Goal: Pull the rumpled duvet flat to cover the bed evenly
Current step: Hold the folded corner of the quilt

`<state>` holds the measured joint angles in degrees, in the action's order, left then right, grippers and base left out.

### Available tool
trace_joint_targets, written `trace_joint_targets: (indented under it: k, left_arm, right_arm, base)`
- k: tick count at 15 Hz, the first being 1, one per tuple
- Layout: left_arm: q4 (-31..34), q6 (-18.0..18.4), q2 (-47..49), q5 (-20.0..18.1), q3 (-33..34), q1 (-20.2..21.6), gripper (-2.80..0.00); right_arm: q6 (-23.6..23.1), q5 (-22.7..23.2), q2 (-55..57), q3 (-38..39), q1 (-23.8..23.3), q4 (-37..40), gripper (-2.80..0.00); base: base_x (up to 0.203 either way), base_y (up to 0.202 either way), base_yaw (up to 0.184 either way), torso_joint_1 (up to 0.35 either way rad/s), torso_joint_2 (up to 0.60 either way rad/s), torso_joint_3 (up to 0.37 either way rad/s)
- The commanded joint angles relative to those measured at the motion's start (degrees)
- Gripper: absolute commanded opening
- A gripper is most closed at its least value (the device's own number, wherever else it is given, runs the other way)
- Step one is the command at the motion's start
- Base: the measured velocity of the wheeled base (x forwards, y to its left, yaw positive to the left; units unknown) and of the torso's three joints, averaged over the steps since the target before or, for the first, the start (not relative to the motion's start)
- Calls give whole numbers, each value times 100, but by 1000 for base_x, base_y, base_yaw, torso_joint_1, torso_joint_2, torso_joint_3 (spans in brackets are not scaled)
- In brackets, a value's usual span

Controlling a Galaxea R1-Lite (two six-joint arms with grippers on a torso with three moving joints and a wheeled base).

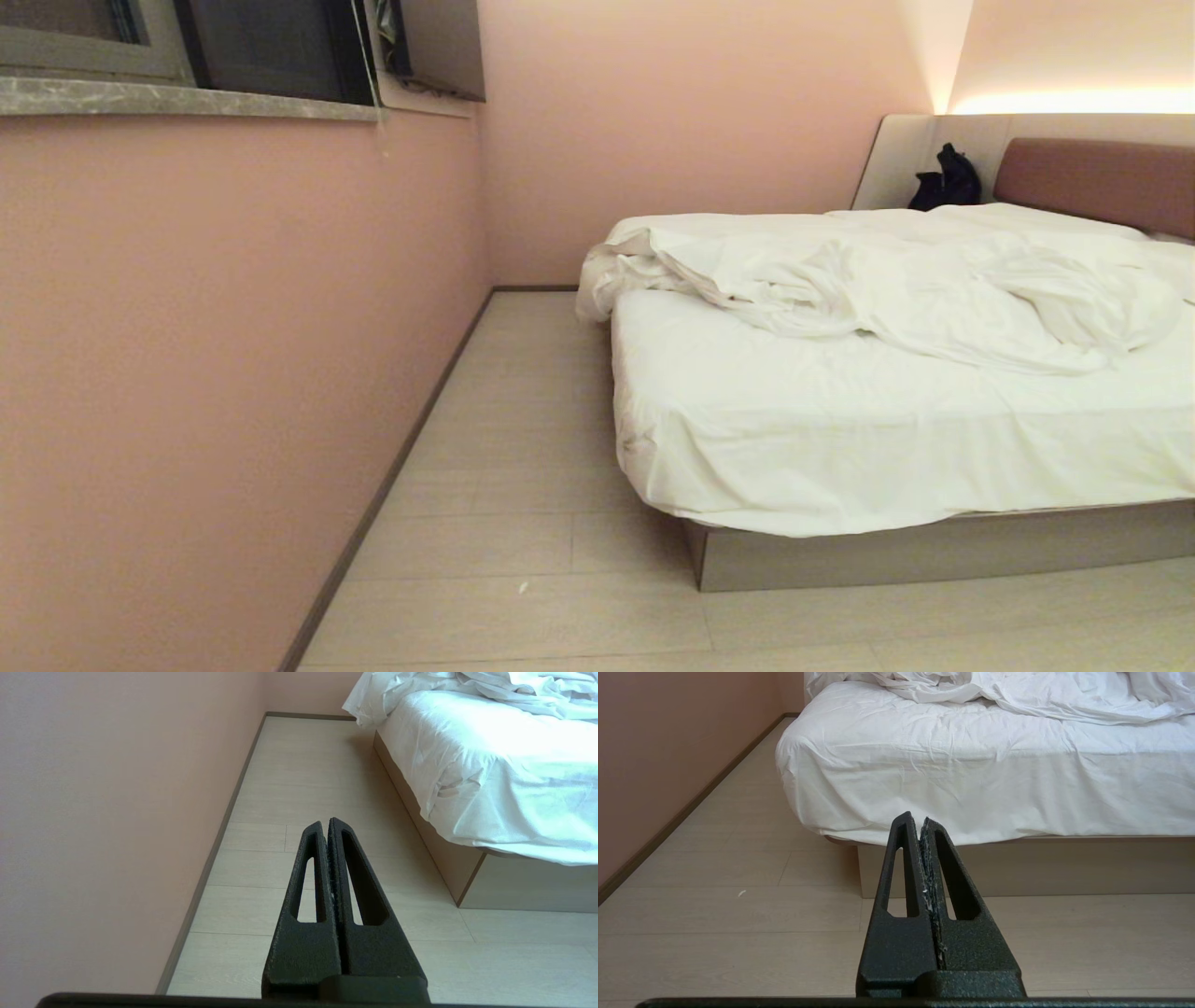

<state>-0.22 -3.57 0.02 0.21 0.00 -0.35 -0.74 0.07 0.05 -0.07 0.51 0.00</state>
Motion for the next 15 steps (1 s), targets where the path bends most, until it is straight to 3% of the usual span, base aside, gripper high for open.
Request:
trace_joint_targets:
  k: [1, 15]
  left_arm:
    - [-4, -3, -2, -3, 0, 0, -280]
    - [-11, -3, -2, 6, 0, 0, -280]
  right_arm:
    - [-5, 1, 4, -1, 2, 0, -280]
    - [1, 1, 4, -1, 2, 5, -280]
  base:
    - [0, 0, 0, 0, 0, 0]
    - [0, 0, 0, 0, 0, 0]
